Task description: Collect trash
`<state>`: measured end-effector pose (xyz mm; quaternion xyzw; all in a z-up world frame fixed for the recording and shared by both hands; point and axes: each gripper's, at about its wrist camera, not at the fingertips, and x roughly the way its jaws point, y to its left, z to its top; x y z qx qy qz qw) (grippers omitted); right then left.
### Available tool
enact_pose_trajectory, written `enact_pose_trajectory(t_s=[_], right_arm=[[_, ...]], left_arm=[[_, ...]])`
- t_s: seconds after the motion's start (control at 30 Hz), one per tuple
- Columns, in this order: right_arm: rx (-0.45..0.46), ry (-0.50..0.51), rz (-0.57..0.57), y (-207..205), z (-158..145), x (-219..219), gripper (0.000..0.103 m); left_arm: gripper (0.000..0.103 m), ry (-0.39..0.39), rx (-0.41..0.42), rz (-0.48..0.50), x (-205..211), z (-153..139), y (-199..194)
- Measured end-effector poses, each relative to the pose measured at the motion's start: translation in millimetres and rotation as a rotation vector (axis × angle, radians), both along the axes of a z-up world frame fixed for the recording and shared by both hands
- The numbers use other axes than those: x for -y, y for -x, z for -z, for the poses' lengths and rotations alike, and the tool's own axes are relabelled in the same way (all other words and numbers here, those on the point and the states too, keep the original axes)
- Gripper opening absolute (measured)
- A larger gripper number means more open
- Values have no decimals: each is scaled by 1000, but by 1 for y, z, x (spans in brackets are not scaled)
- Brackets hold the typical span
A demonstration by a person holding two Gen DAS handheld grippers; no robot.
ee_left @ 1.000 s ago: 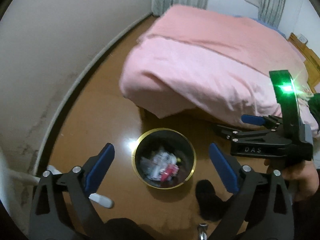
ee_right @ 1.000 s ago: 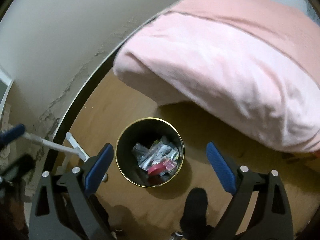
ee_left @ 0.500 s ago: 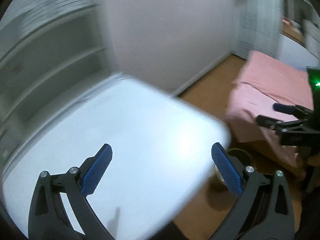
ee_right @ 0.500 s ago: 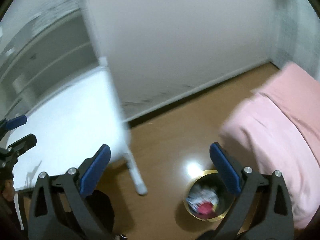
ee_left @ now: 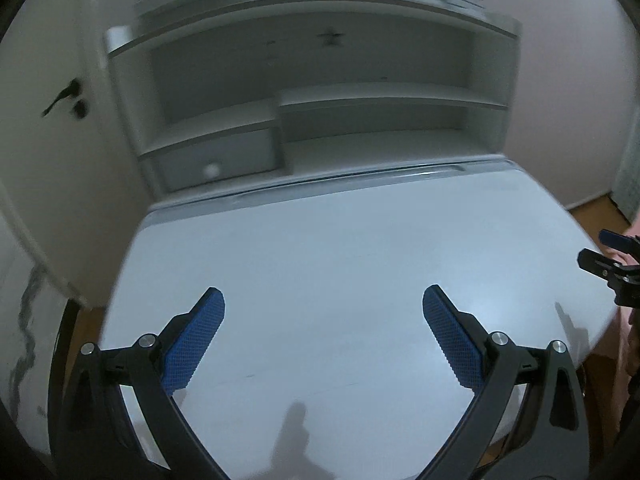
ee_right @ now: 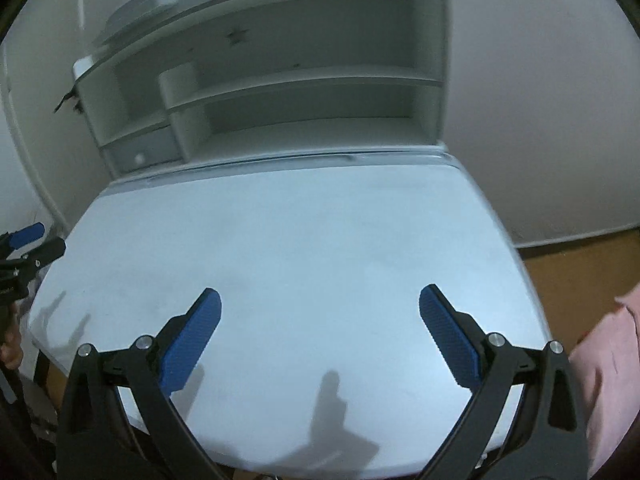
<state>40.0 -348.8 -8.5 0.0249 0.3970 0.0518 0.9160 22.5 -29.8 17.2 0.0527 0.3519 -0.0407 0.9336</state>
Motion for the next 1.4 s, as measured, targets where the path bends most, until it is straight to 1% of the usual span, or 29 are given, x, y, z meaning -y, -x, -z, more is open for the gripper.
enact_pose_trajectory(t_s=[0.03, 0.13, 0.27, 0.4, 0.73, 1.4], right_arm=[[0, 0, -10, -2, 0, -7, 96], [1, 16, -39, -8, -3, -30, 96], [1, 29, -52, -5, -5, -39, 96], [0, 40, -42, -1, -5, -40, 96], [-16, 43, -18, -3, 0, -34, 96], [-21, 42, -14, 1, 1, -21, 96]], left_arm=[[96, 6, -1, -23, -11, 1, 1], [96, 18, -2, -58, -28, 6, 6], [96, 26, -5, -82, -49, 11, 5], [96, 32, -16, -85, -53, 15, 6], [96, 36, -14, -68, -43, 17, 4], [96, 29, -33, -50, -28, 25, 2]])
